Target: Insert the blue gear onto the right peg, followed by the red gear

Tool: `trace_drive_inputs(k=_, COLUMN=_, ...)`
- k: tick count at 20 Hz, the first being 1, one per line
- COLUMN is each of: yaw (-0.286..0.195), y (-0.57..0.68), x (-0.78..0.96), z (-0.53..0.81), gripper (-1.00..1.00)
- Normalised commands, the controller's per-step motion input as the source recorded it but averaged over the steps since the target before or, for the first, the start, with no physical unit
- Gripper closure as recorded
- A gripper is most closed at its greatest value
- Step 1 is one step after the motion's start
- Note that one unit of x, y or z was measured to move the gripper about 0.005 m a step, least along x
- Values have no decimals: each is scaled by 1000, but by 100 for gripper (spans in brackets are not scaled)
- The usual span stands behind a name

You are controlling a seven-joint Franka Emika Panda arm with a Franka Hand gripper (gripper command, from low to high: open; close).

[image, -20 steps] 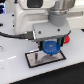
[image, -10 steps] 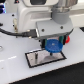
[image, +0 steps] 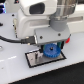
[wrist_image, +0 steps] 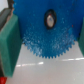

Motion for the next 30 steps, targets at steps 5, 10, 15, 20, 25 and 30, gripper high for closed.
trace_drive_inputs(k=5, yaw=0, y=-5, x=80, z=-223, gripper=100)
trace_drive_inputs(k=10, yaw=0, y=-4, x=33, z=-199, gripper=100)
trace_drive_inputs(k=15, yaw=0, y=155, x=-6, z=459, gripper=-100)
trace_drive_inputs(k=20, yaw=0, y=110, x=-37, z=547, gripper=-100)
trace_drive_inputs(k=25, yaw=0, y=243, x=-270, z=327, gripper=-100)
trace_drive_inputs(k=30, yaw=0, y=425, x=-585, z=58, gripper=-100)
